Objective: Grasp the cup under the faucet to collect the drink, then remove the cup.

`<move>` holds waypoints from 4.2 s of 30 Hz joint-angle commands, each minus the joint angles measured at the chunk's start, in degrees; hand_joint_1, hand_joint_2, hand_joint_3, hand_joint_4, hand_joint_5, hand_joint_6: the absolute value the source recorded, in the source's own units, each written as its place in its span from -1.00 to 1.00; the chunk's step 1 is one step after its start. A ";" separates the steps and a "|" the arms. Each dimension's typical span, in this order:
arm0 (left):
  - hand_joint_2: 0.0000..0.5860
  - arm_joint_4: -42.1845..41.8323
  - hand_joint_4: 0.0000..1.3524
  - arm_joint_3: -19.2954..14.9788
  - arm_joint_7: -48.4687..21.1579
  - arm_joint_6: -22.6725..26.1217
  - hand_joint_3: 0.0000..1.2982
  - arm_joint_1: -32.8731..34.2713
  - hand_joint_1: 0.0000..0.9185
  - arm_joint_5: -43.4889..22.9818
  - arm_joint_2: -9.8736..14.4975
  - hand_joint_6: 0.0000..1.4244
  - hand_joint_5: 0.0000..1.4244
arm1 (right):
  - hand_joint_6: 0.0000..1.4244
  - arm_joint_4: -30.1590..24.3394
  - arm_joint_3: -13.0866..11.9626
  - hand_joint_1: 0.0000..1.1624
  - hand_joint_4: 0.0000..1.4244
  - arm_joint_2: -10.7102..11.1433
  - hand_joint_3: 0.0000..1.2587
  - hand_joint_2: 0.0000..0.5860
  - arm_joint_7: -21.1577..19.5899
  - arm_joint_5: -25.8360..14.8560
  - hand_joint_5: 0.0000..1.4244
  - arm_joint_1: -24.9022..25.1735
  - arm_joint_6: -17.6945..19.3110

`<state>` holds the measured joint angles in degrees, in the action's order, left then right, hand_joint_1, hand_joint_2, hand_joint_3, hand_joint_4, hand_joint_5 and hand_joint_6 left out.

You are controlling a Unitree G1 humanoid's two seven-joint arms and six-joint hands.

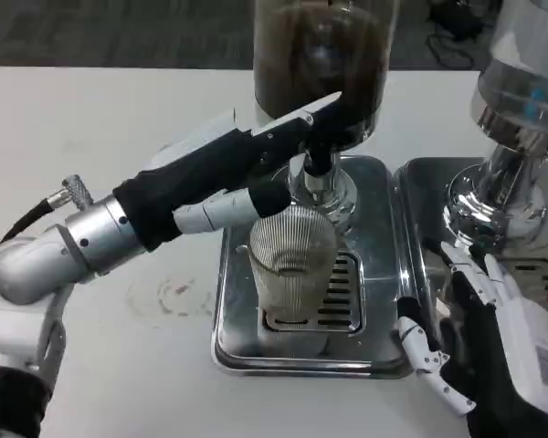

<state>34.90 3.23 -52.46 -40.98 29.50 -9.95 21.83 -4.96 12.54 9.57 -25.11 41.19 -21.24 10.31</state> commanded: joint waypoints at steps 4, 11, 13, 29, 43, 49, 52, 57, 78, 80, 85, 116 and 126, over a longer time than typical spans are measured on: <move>-0.87 3.16 -1.00 2.50 1.36 -3.53 -0.93 -0.02 -1.00 5.73 1.98 -0.87 -0.88 | -0.98 -0.63 -0.37 -0.50 -0.80 0.19 -0.72 0.52 -0.37 -0.68 -0.95 0.04 0.69; -0.87 5.64 -1.00 4.88 6.75 -9.42 -0.92 0.87 -1.00 11.59 3.57 -0.87 -0.88 | -0.98 -0.70 -0.63 -0.50 -0.80 0.28 -0.72 0.52 -0.32 -0.99 -0.95 0.08 0.72; -0.88 6.19 -1.00 5.37 8.19 -10.73 -0.92 1.08 -1.00 12.96 3.93 -0.87 -0.91 | -0.98 -0.78 -0.74 -0.51 -0.80 0.28 -0.72 0.53 -0.29 -1.13 -0.95 -0.01 0.69; -0.87 8.35 -1.00 8.85 15.91 -16.03 -0.94 1.98 -1.00 18.18 5.75 -0.89 -0.93 | -0.98 -1.97 -1.11 -0.53 -0.80 0.29 -0.73 0.54 -0.35 -1.50 -0.94 -1.33 0.68; -0.86 8.88 -1.00 10.34 18.78 -17.47 -0.95 2.30 -1.00 19.75 6.90 -0.90 -0.94 | -0.85 3.56 -3.19 -0.41 -0.88 0.36 -0.91 -0.04 5.29 -17.87 -0.88 0.13 11.02; -0.85 8.99 -1.00 10.59 18.80 -17.37 -0.94 2.13 -1.00 19.26 7.04 -0.90 -0.95 | -0.88 8.79 -3.78 -0.25 -0.96 0.61 -1.00 -0.20 13.68 -27.93 -0.94 3.39 17.93; -0.85 8.85 -1.00 10.57 18.95 -17.31 -0.94 2.00 -1.00 19.25 7.14 -0.90 -0.95 | -0.94 10.39 -4.06 -0.19 -1.00 0.53 -1.00 -0.26 16.58 -29.84 -1.00 4.61 19.51; -0.85 8.51 -1.00 10.49 18.91 -17.14 -0.94 1.71 -1.00 18.90 7.48 -0.90 -0.95 | -1.00 12.33 -3.79 -0.04 -1.00 1.15 -1.00 -0.33 21.42 -31.01 -1.00 7.51 19.76; -0.85 6.56 -1.00 10.50 18.81 -16.46 -0.93 0.85 -1.00 18.12 8.59 -0.90 -0.93 | -1.00 16.43 -3.36 0.18 -1.00 -0.21 -1.00 -0.37 27.34 -30.23 -1.00 15.19 15.17; -0.85 6.55 -1.00 10.49 18.92 -16.46 -0.93 0.82 -1.00 18.23 8.62 -0.90 -0.93 | -1.00 17.10 -3.42 0.18 -1.00 -0.73 -1.00 -0.37 27.33 -30.41 -1.00 15.75 15.43; -0.85 6.42 -1.00 10.45 19.01 -16.45 -0.93 0.64 -1.00 18.37 8.80 -0.90 -0.93 | -1.00 18.95 -3.26 0.17 -1.00 -1.53 -1.00 -0.36 27.43 -30.79 -1.00 17.17 16.09; -0.85 5.93 -1.00 9.99 17.26 -14.60 -0.91 -0.50 -1.00 14.14 9.02 -0.90 -0.91 | -1.00 26.34 -3.46 0.05 -1.00 -3.43 -1.00 -0.25 29.48 -33.53 -1.00 22.50 16.72; -0.85 4.47 -1.00 9.38 14.53 -12.66 -0.91 -0.92 -1.00 9.89 8.54 -0.90 -0.91 | -1.00 26.28 -3.64 0.04 -1.00 -4.22 -1.00 -0.24 29.21 -33.42 -1.00 22.27 16.70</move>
<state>39.82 12.20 -35.43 -54.75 29.80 -0.19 30.22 21.42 9.30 5.53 4.17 8.02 0.81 25.94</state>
